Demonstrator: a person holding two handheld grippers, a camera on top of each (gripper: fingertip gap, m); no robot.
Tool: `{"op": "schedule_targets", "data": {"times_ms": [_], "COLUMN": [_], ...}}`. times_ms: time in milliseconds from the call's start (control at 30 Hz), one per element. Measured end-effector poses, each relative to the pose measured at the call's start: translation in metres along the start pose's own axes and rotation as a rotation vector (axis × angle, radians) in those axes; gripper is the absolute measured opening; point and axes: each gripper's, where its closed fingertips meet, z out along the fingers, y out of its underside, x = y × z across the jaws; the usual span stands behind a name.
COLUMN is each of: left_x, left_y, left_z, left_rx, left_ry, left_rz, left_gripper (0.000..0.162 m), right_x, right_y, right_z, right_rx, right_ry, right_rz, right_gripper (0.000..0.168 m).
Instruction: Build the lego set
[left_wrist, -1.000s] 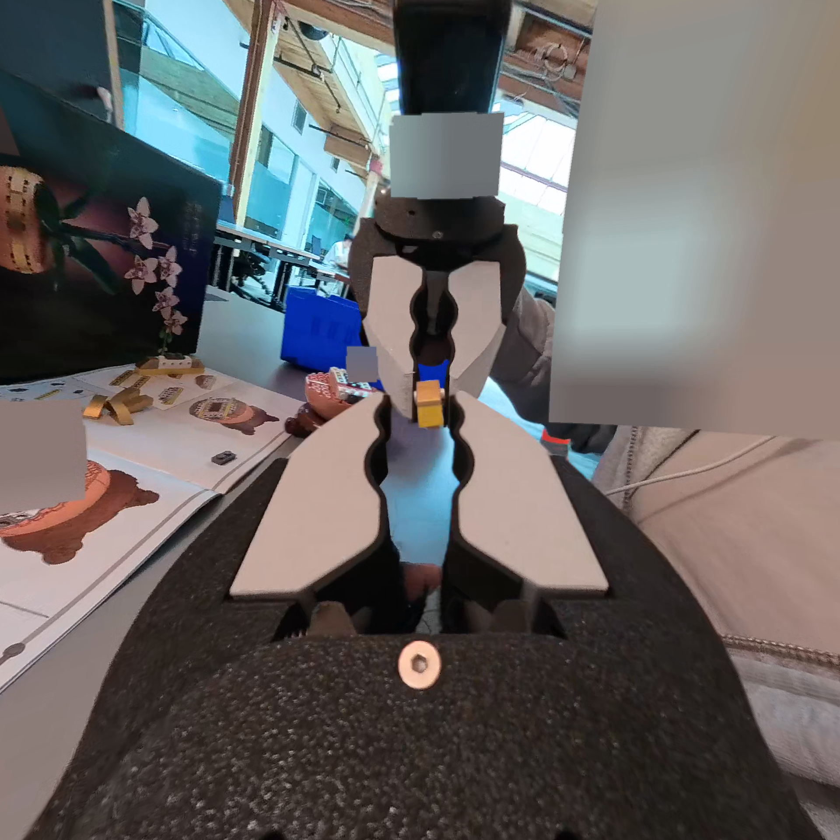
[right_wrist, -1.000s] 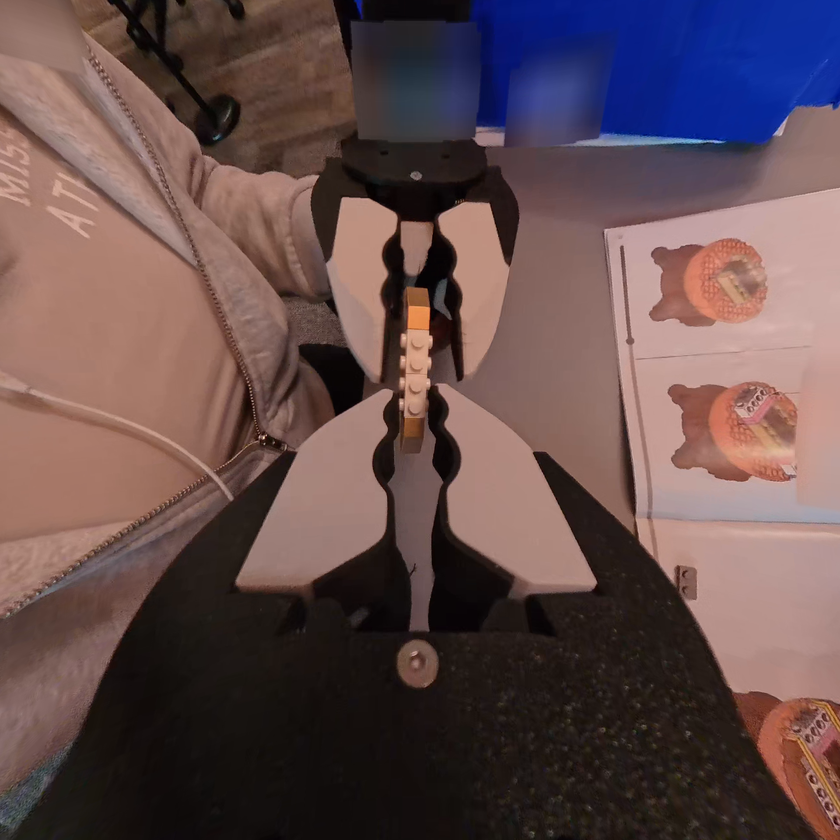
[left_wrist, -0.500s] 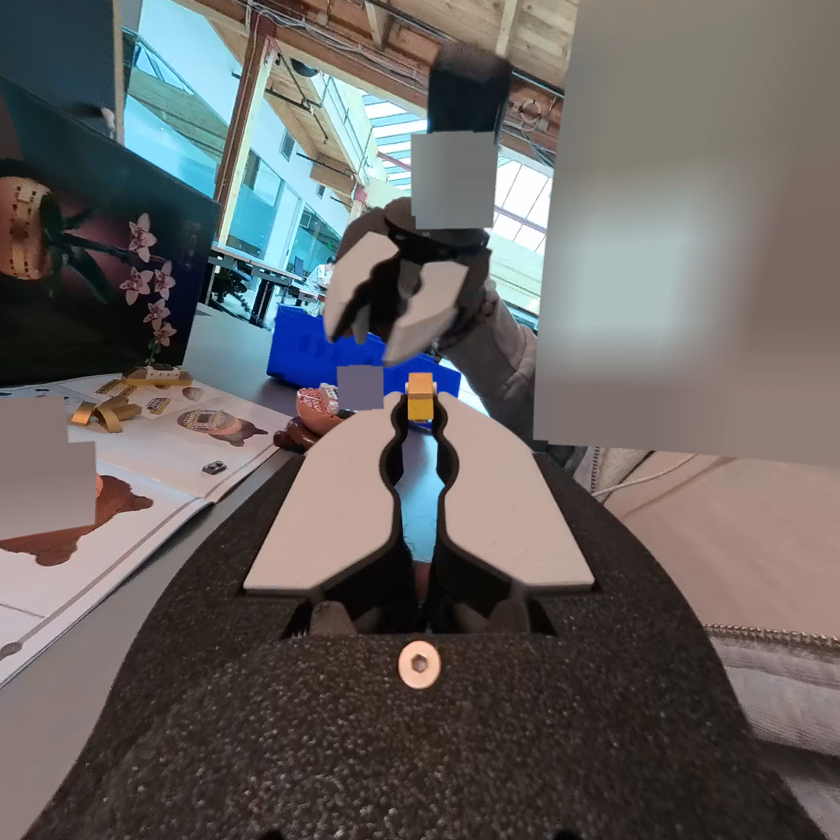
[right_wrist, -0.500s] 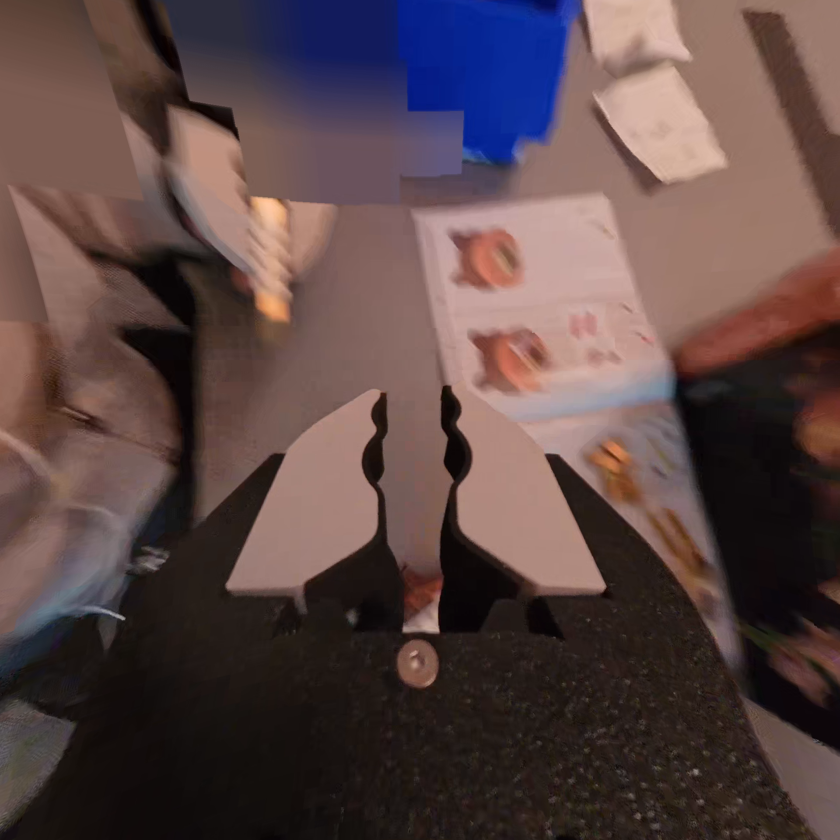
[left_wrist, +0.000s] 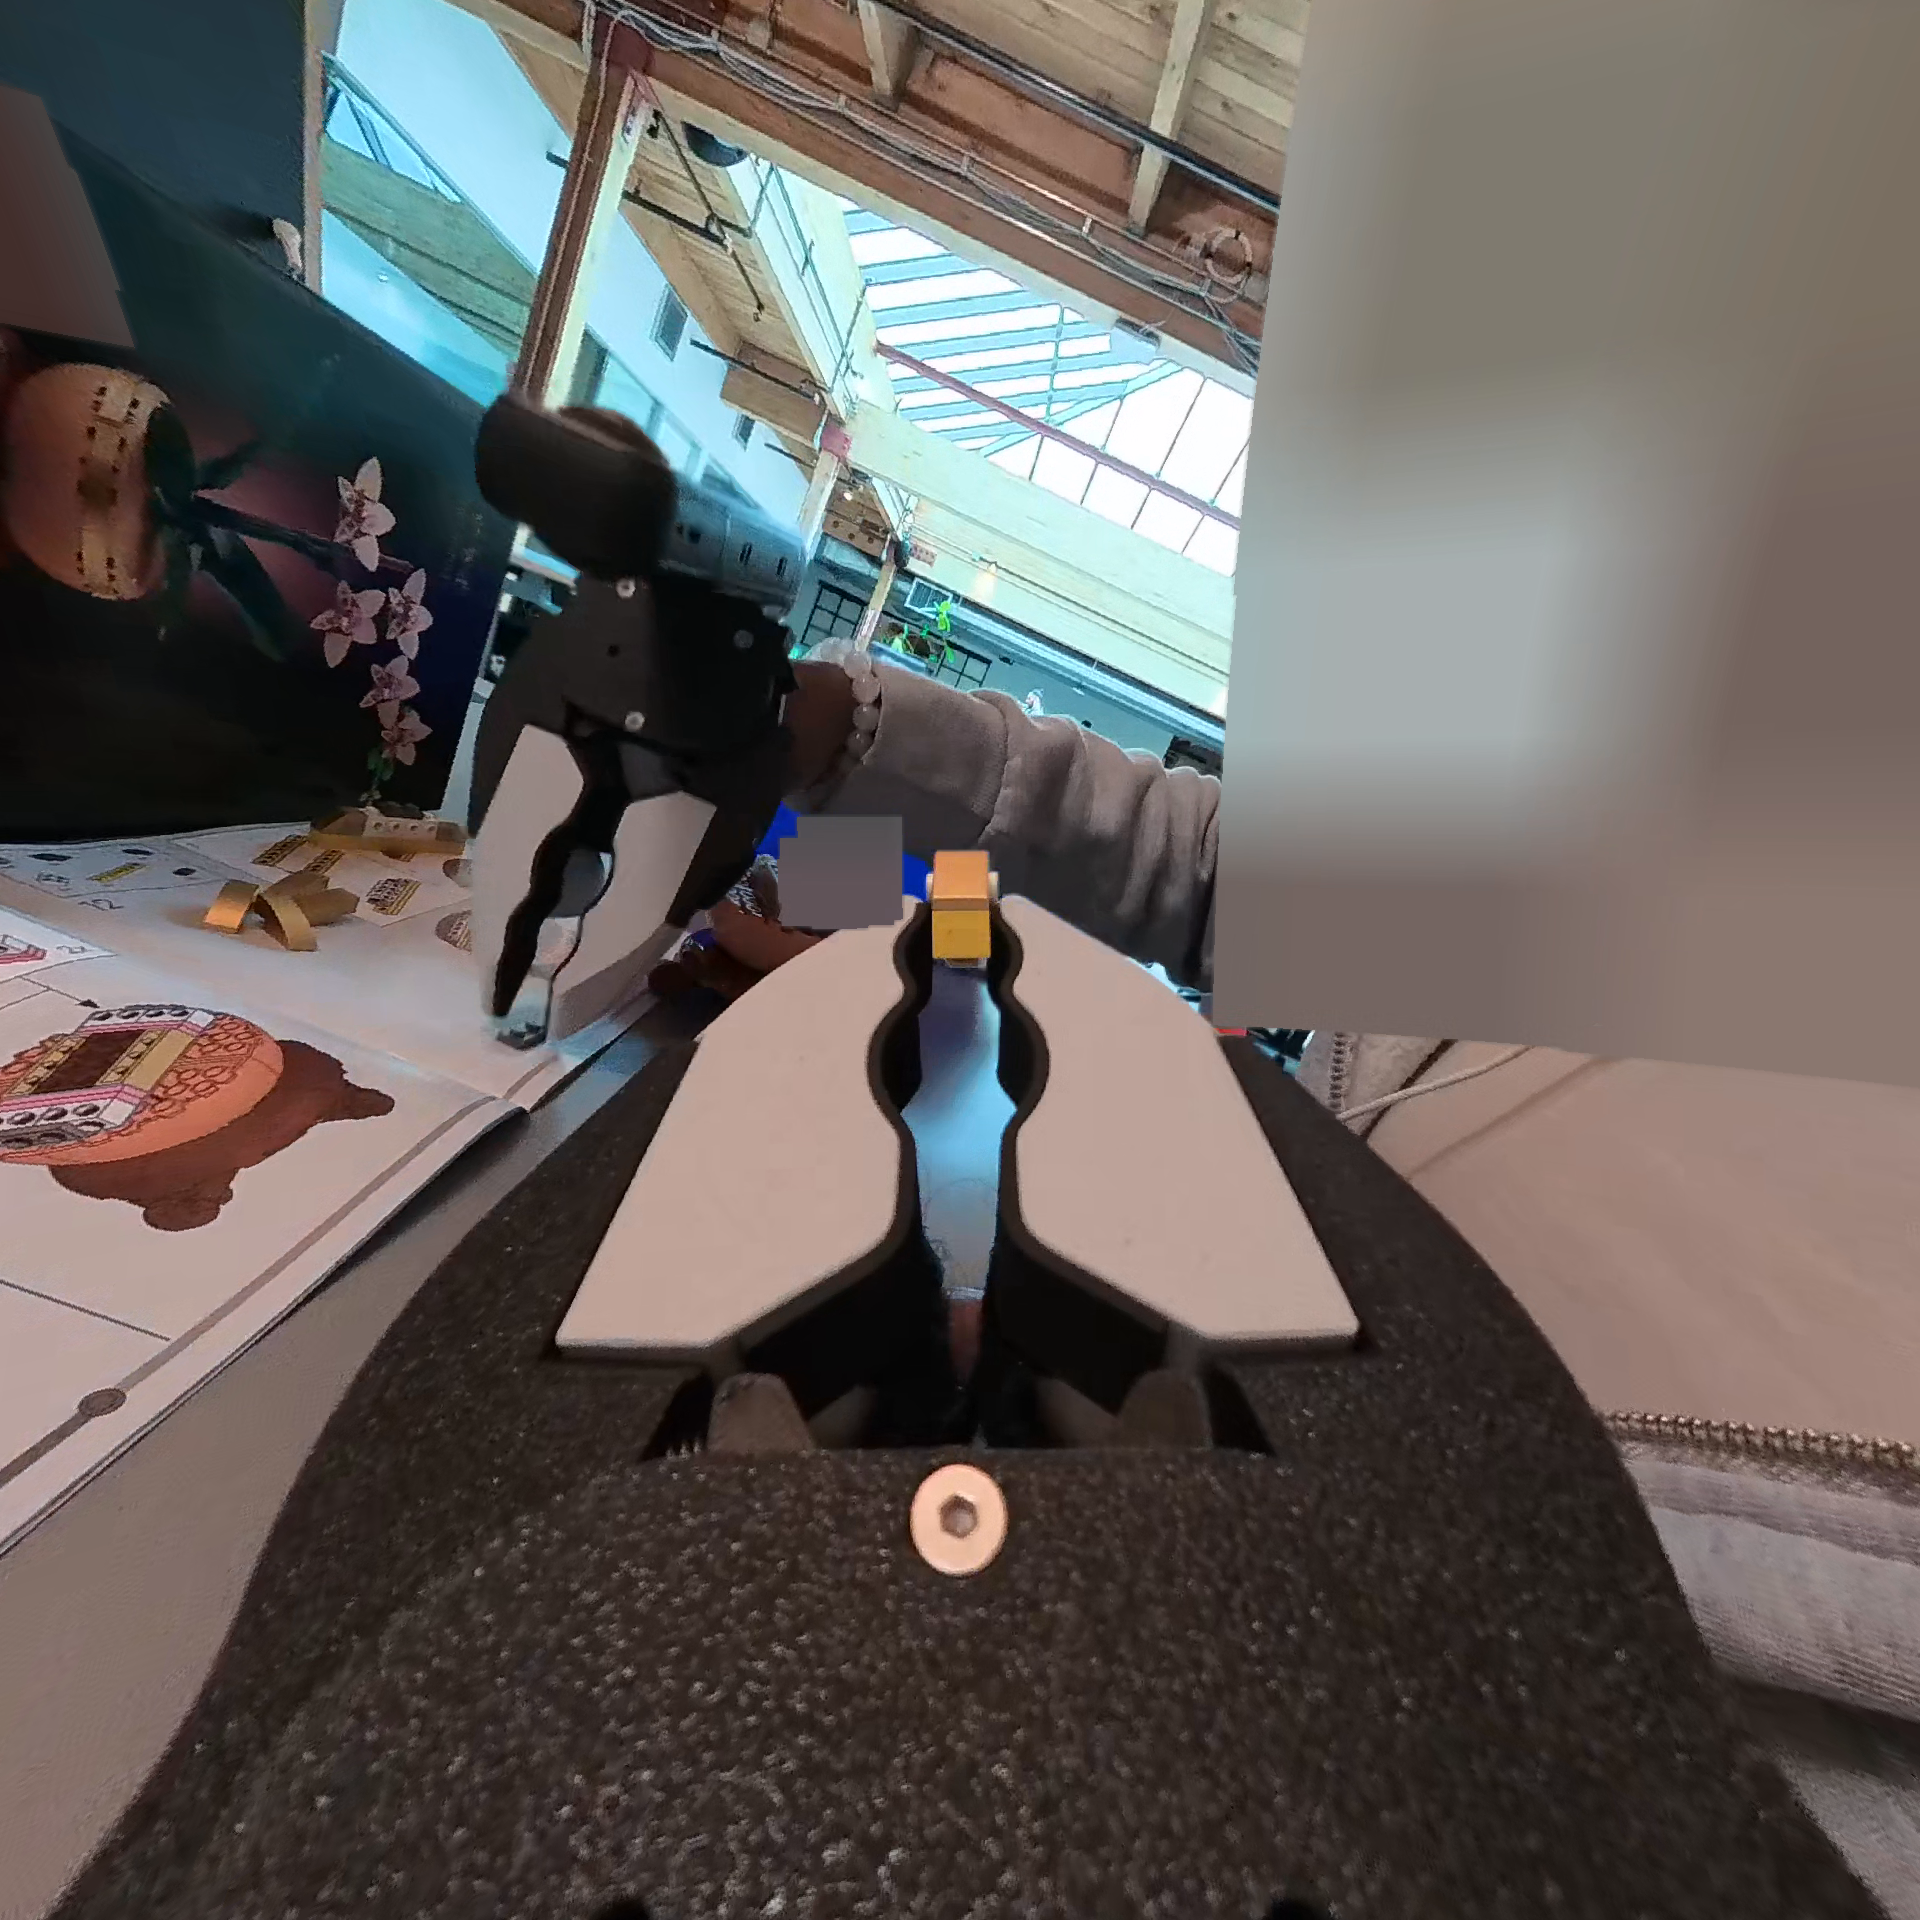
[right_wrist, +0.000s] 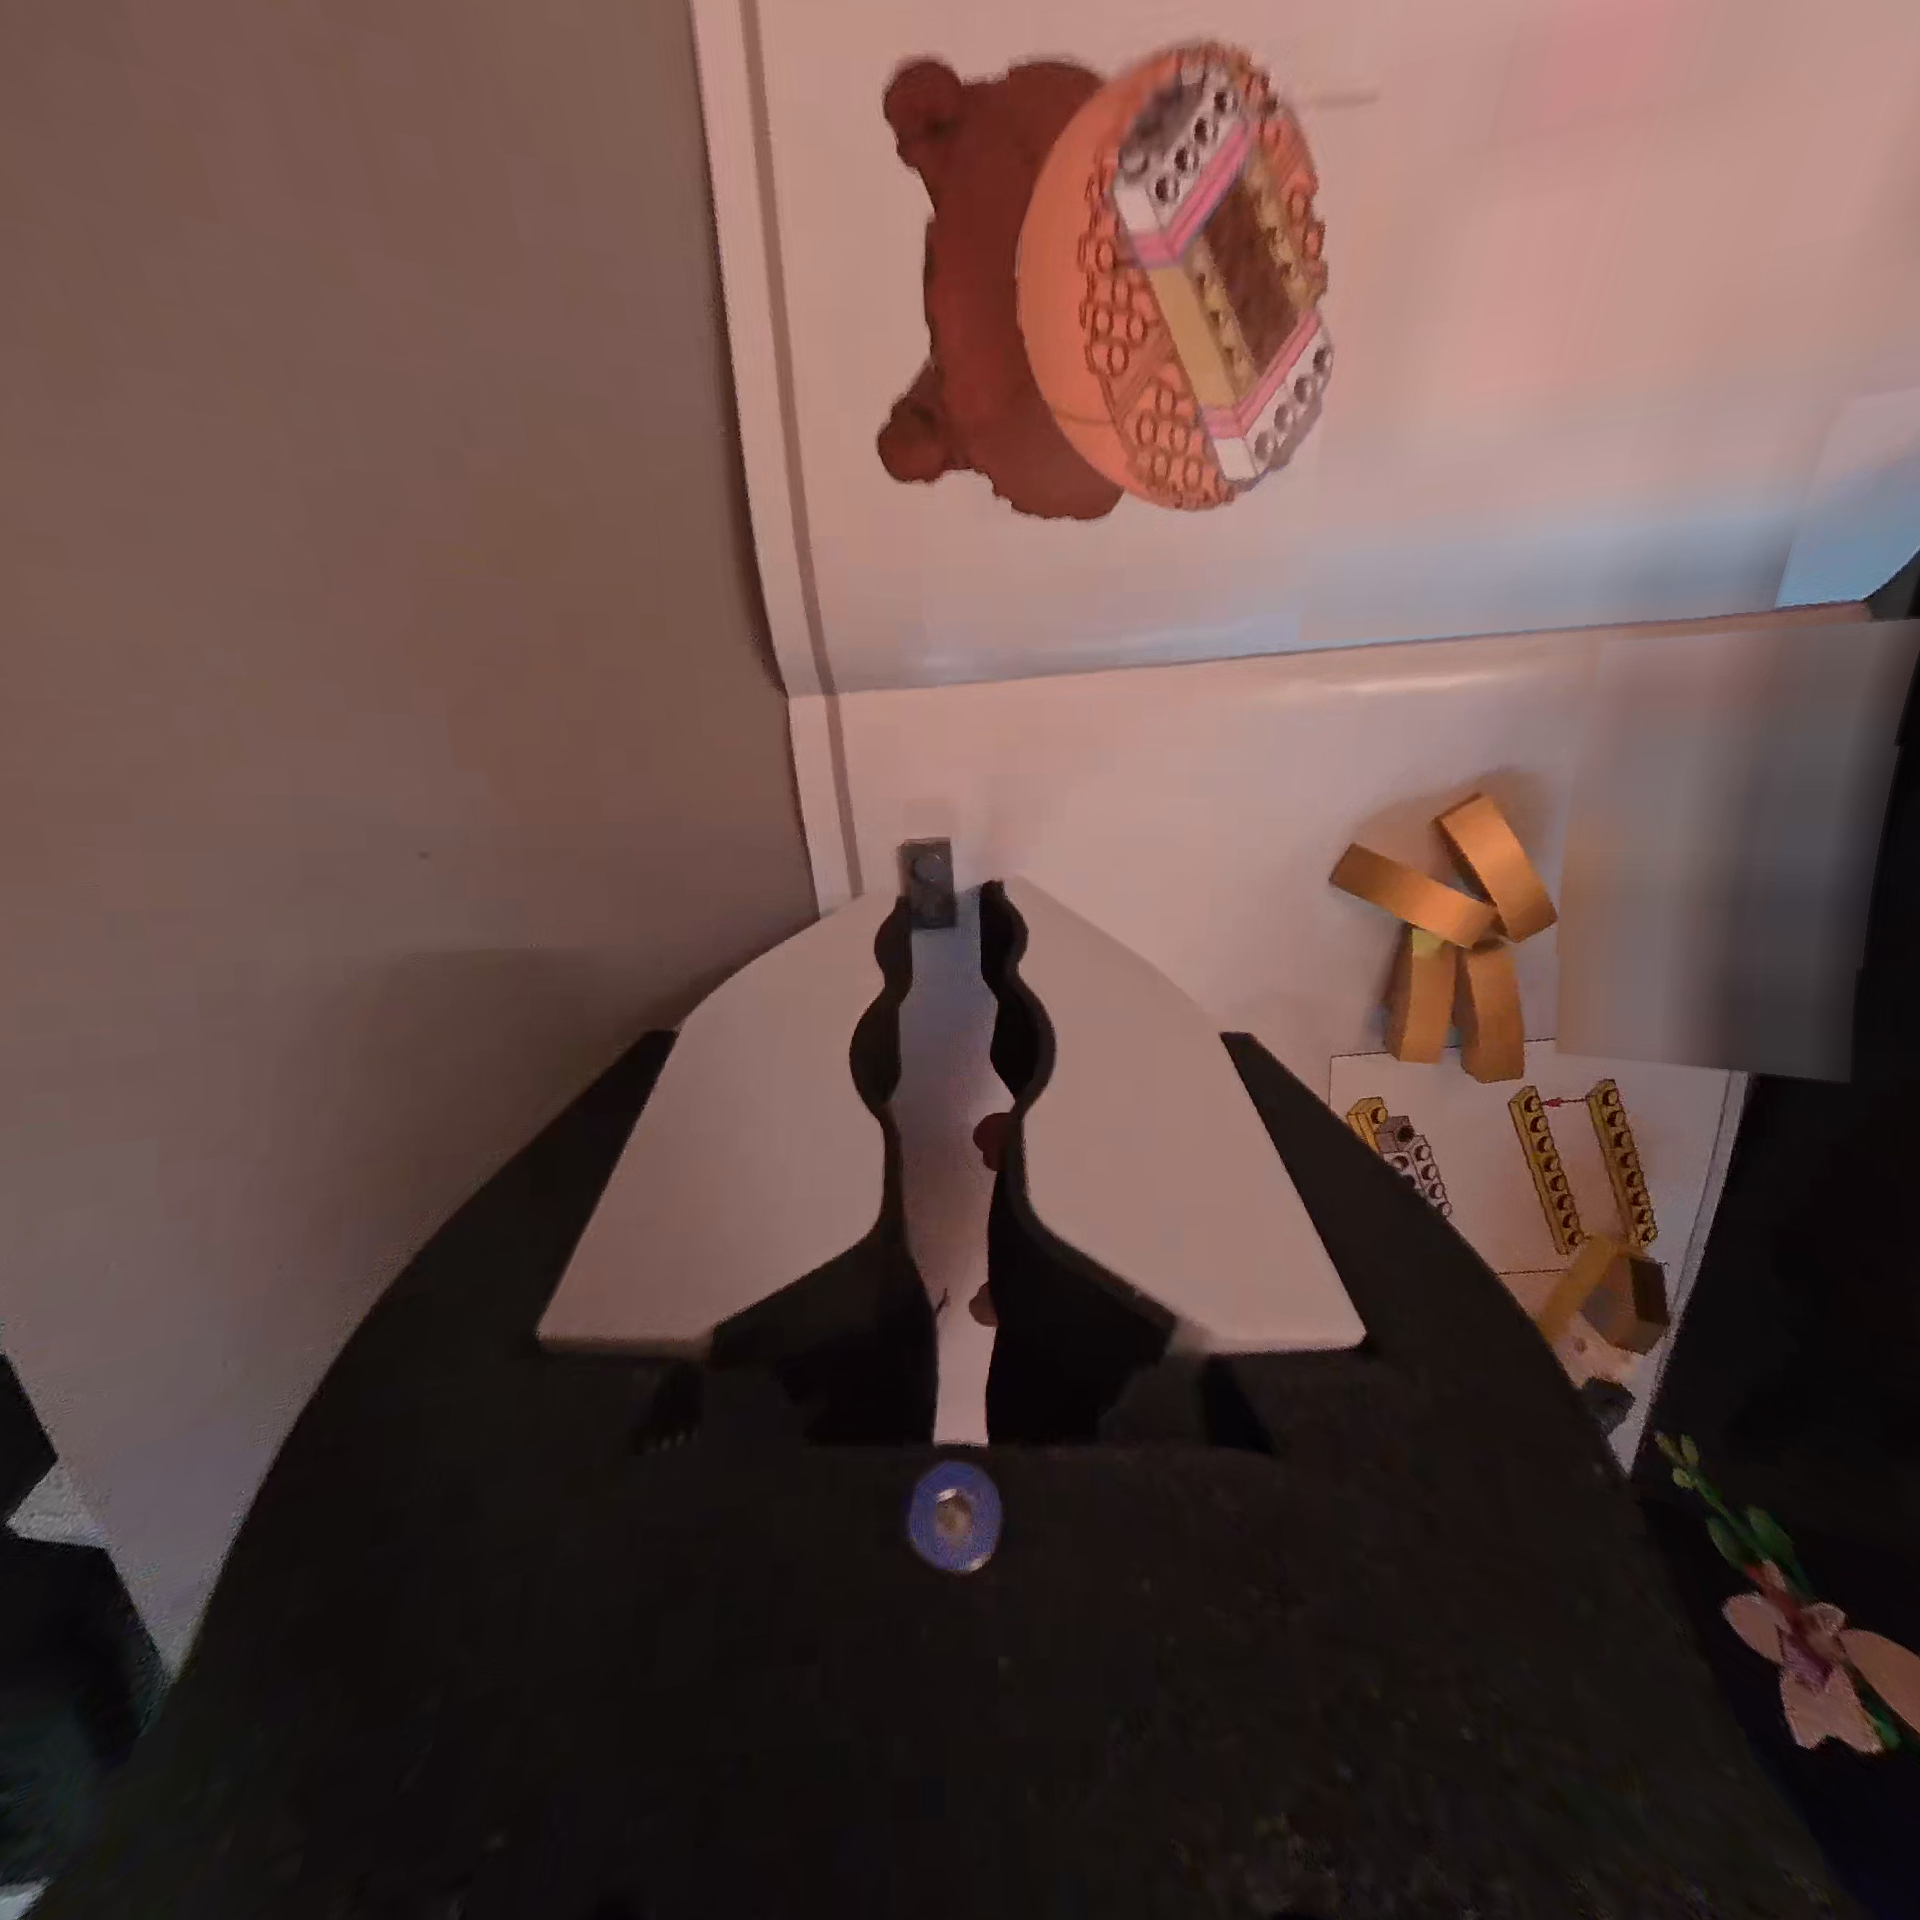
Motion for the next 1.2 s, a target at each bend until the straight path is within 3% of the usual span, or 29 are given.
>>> {"op": "schedule_targets", "data": {"times_ms": [133, 300, 367, 567, 1200], "left_x": [-0.002, -0.005, -0.005, -0.001, 0.003], "left_y": [-0.001, -0.004, -0.004, -0.001, -0.005], "left_z": [0.0, -0.002, -0.002, 0.0, 0.001], "left_rx": [0.004, 0.037, 0.037, 0.009, 0.041], "left_ry": [-0.007, -0.033, -0.038, -0.044, -0.053], "left_rz": [-0.01, -0.008, 0.003, 0.057, 0.146], "left_gripper": [0.009, 0.009, 0.008, 0.009, 0.008], "right_x": [-0.006, -0.063, -0.091, -0.114, -0.117], "right_y": [-0.011, -0.089, -0.111, -0.121, -0.129], "right_z": [-0.01, -0.079, -0.1, -0.095, -0.099], "right_rx": [0.077, 0.424, 0.49, 0.398, 0.383], "right_ry": [-0.042, -0.249, -0.304, -0.267, -0.264], "right_rz": [0.062, 0.123, 0.087, 0.043, 0.038], "right_gripper": [0.007, 0.007, 0.007, 0.007, 0.007]}}
